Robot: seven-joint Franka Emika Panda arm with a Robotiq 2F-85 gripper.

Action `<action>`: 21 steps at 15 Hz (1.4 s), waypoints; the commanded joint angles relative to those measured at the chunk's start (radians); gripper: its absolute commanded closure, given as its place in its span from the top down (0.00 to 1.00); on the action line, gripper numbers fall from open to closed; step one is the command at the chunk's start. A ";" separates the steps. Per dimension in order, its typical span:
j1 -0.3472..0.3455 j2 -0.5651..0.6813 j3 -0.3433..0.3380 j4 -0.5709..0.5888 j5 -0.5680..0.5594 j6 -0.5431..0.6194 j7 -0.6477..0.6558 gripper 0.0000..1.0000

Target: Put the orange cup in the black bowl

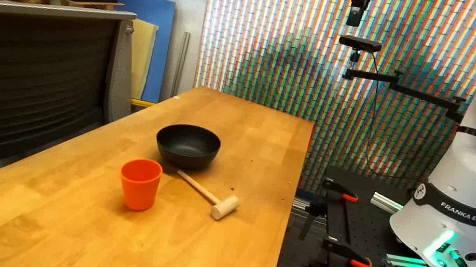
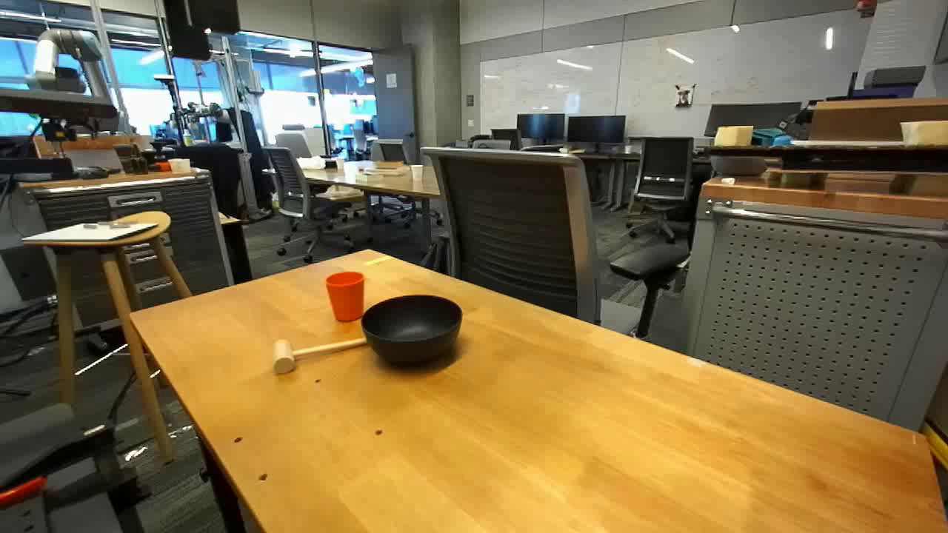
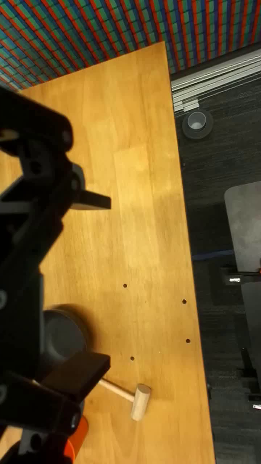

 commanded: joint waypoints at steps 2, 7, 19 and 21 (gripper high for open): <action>0.005 0.000 -0.003 0.011 -0.002 -0.003 0.002 1.00; 0.041 0.200 0.017 0.061 0.080 0.111 0.108 1.00; 0.211 0.881 0.209 0.395 0.354 0.310 0.099 1.00; 0.231 0.991 0.247 0.501 0.334 0.303 0.116 1.00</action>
